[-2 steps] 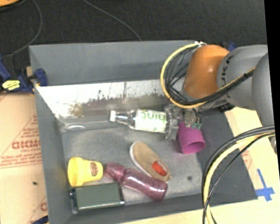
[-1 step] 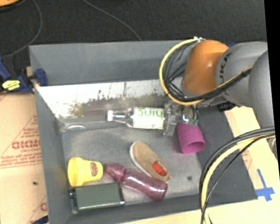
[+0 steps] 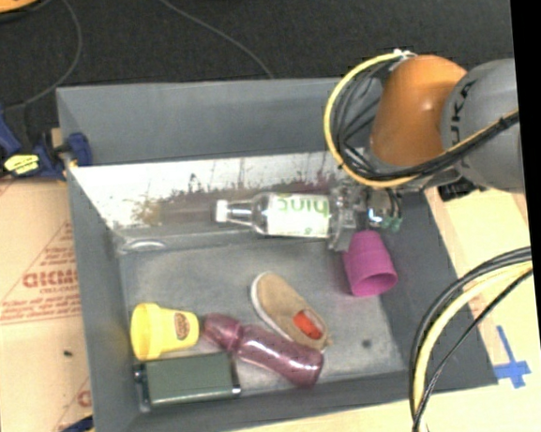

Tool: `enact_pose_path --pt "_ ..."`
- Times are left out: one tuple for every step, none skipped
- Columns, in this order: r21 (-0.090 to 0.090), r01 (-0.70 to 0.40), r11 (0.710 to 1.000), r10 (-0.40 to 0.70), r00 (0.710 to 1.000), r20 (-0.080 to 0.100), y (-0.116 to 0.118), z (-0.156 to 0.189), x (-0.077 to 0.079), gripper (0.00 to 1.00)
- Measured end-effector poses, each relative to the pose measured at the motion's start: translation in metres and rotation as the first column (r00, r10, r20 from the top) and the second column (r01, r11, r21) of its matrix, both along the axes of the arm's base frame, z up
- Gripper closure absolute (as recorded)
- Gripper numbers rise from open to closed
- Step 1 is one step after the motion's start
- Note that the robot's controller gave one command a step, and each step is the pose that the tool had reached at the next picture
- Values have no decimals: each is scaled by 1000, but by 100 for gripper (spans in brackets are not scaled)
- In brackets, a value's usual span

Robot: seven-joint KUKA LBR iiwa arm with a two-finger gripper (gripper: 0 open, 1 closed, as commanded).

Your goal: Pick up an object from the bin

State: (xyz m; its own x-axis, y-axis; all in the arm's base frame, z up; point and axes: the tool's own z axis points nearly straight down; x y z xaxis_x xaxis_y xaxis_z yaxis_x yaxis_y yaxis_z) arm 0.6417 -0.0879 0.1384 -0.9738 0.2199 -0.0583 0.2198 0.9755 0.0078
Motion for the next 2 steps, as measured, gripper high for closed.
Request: enact_pose_path --pt "7 13 1000 -13 1000 -20 14 -72 12 100" --pt "3 44 999 -44 999 3 19 -58 -2 100"
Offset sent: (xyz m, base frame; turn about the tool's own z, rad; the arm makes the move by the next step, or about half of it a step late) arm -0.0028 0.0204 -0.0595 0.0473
